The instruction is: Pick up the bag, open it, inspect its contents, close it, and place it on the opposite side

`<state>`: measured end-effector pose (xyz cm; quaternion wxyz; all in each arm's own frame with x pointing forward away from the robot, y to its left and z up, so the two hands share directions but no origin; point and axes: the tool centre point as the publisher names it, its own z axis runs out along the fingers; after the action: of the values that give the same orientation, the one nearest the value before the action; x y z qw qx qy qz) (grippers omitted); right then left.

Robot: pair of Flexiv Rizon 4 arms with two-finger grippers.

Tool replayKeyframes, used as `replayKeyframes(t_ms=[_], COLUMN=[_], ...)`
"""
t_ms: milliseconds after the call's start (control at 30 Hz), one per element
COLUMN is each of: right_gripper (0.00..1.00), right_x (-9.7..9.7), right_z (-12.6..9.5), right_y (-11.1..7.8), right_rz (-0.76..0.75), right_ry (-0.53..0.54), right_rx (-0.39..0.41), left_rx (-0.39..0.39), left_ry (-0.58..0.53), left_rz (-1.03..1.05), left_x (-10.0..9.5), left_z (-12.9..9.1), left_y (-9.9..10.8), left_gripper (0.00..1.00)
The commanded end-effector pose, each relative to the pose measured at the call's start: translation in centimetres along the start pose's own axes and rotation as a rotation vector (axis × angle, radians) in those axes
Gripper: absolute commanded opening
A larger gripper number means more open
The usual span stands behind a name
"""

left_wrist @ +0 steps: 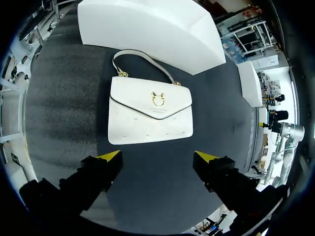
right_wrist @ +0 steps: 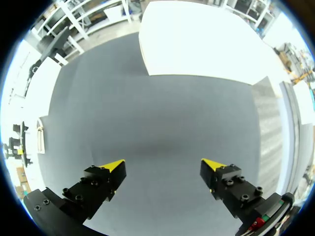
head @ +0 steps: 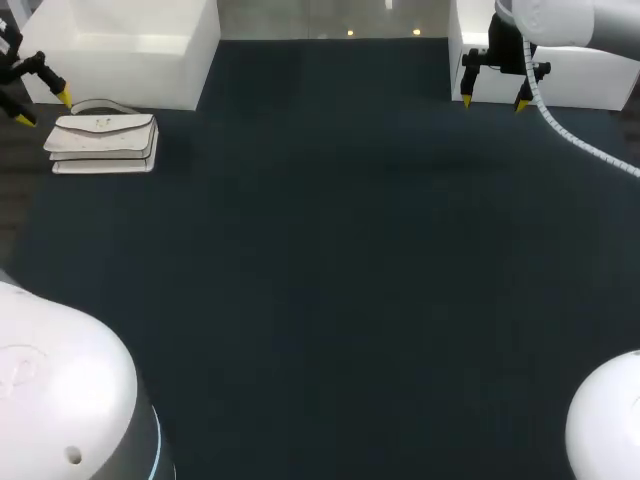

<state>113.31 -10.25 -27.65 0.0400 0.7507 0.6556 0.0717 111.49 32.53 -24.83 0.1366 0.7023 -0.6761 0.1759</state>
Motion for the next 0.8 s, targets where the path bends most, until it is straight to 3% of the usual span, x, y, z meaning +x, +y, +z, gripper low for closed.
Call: replayKeyframes(t_ms=[33,400,800], right_gripper=[1.00,1.00,1.00], right_x=[0.1,0.1,0.1], right_z=[-0.1,-0.1,-0.1], right_y=[0.0,0.0,0.0], right_rz=[0.001,0.001,0.001], right_ry=[-0.003,-0.003,-0.003], right_rx=[0.001,0.001,0.001], left_rx=[0.040,0.058,0.098], left_ry=[-0.251,-0.376,-0.449], left_rz=[0.003,-0.004,-0.014], left_x=[3.1,7.7,10.5], left_z=[0.3,2.4,4.1], left_y=[1.4,1.7,2.1], left_gripper=[1.00,1.00,1.00])
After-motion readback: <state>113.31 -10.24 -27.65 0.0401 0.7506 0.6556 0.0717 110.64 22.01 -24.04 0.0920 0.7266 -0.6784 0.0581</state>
